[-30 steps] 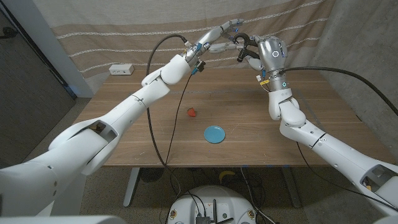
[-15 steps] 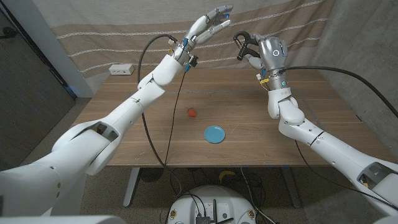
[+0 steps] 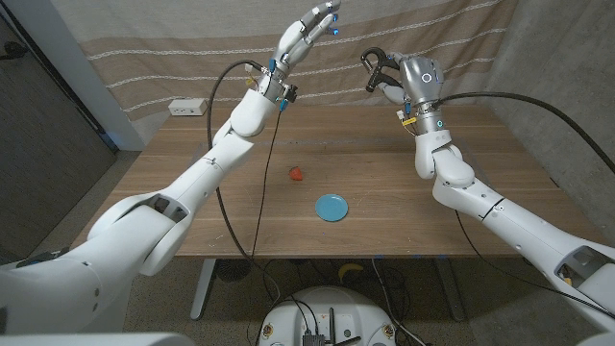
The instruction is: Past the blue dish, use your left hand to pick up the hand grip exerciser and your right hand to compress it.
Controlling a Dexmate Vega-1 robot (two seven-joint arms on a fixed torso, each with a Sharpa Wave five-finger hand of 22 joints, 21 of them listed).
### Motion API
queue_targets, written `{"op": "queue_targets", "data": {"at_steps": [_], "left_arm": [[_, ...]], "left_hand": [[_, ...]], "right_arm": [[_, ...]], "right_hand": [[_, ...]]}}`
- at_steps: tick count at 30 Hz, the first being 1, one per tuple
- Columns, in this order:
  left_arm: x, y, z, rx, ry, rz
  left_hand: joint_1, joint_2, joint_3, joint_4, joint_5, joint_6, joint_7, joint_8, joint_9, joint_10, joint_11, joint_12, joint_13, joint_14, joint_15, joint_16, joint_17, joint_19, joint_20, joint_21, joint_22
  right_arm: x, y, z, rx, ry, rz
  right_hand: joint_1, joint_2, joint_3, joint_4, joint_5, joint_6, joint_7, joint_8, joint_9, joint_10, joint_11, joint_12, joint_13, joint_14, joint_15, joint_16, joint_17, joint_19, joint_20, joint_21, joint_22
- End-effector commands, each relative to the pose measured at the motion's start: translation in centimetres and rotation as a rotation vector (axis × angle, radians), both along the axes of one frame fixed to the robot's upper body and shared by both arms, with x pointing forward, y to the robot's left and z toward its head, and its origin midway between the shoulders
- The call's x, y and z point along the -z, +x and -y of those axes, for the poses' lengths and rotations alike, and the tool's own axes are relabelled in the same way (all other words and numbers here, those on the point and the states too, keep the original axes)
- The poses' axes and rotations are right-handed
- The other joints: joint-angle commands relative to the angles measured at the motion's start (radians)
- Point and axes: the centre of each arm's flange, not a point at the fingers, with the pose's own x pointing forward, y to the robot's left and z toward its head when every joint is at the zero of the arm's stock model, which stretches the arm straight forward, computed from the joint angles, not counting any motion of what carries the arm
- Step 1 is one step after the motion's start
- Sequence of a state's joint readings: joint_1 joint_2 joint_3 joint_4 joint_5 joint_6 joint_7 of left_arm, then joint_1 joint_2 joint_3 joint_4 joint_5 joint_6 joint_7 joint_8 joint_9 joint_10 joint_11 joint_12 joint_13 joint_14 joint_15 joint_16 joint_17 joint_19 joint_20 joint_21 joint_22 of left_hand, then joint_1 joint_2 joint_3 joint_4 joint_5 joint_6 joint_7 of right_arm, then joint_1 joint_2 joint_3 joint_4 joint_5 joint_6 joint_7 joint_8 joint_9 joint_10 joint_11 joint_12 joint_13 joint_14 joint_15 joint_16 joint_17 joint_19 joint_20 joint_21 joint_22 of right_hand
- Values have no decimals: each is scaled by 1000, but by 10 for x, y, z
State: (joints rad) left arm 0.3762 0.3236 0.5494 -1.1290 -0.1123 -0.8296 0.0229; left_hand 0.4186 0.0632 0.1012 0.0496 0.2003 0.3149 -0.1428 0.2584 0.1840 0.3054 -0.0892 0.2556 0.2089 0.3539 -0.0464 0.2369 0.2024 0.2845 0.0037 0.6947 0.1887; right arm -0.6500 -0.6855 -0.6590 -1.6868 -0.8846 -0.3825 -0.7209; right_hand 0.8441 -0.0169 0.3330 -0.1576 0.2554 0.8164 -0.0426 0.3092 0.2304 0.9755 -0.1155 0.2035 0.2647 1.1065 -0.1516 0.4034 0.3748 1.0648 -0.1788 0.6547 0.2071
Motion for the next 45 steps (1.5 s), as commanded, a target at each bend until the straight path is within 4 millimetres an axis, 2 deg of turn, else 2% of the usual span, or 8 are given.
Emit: {"op": "queue_targets", "data": {"at_steps": [1, 12, 18, 28, 36, 42, 45], "left_arm": [[3, 3, -15, -4, -65, 0], [11, 11, -29, -15, -115, -45], [15, 11, -36, -29, -153, -51], [23, 14, -48, -46, -204, -108], [32, 22, -61, -18, -255, -200], [41, 28, -68, 34, -275, -285], [43, 29, -70, 42, -275, -303]], "left_hand": [[-13, 6, 0, 8, 10, 11, 3, 2, 2, 10, 4, 5, 3, 10, -51, 2, 1, 6, 0, -7, 1], [-33, 15, -2, 17, 13, 19, 14, -4, 2, 17, 8, 4, 2, 16, -45, 3, 0, 8, 2, -10, 1], [-41, 17, -3, 20, 13, 21, 15, -7, 2, 20, 6, 4, 2, 19, -44, 2, 0, 9, 5, -11, 1], [-60, 23, -4, 23, 15, -9, -14, -34, 1, -26, 8, -20, -1, 7, -32, -8, -4, -5, 11, -24, -1], [-70, 33, 1, 21, 17, -34, -29, -55, -1, -76, 13, -44, -6, -25, -13, -27, -8, -32, 26, -43, -2], [-74, 45, 7, 21, 19, -35, -26, -59, -2, -82, 9, -47, -9, -52, -28, -38, -9, -50, 33, -54, -3], [-79, 57, 13, 23, 21, -40, -34, -64, -3, -102, 4, -56, -12, -71, -32, -45, -11, -68, 38, -65, -3]], "right_arm": [[-5, 2, 2, -36, 0, -21], [-8, 2, 3, -49, 15, -29], [-8, 4, 3, -57, 21, -25], [-7, 1, 8, -97, 44, -26], [-6, 0, 11, -110, 50, -3], [-5, -2, 10, -125, 53, -7], [-5, -3, 11, -128, 55, -6]], "right_hand": [[225, 193, 39, 26, 0, 57, -34, -7, 4, 6, 17, 6, 4, 78, -84, 12, 11, 16, -34, 19, 8], [230, 199, 41, 33, -3, 51, -12, -12, 5, 8, 23, 6, 1, 107, -82, 21, 21, 27, -32, 41, 15], [232, 199, 42, 35, -6, 48, -10, -15, 5, 5, 25, 7, 2, 129, -81, 28, 27, 35, -33, 54, 19], [236, 196, 44, 35, -8, 45, -7, -18, 6, 7, 24, 9, 3, 140, -81, 30, 31, 37, -33, 64, 21], [238, 194, 45, 35, -10, 47, -9, -18, 6, 8, 18, 11, 4, 140, -81, 28, 33, 34, -33, 69, 22], [237, 192, 45, 36, -12, 47, -11, -19, 6, 10, 12, 12, 6, 137, -80, 24, 33, 29, -32, 72, 23], [236, 192, 45, 38, -13, 44, -11, -20, 6, 5, 9, 11, 6, 135, -80, 22, 33, 27, -32, 74, 24]]}}
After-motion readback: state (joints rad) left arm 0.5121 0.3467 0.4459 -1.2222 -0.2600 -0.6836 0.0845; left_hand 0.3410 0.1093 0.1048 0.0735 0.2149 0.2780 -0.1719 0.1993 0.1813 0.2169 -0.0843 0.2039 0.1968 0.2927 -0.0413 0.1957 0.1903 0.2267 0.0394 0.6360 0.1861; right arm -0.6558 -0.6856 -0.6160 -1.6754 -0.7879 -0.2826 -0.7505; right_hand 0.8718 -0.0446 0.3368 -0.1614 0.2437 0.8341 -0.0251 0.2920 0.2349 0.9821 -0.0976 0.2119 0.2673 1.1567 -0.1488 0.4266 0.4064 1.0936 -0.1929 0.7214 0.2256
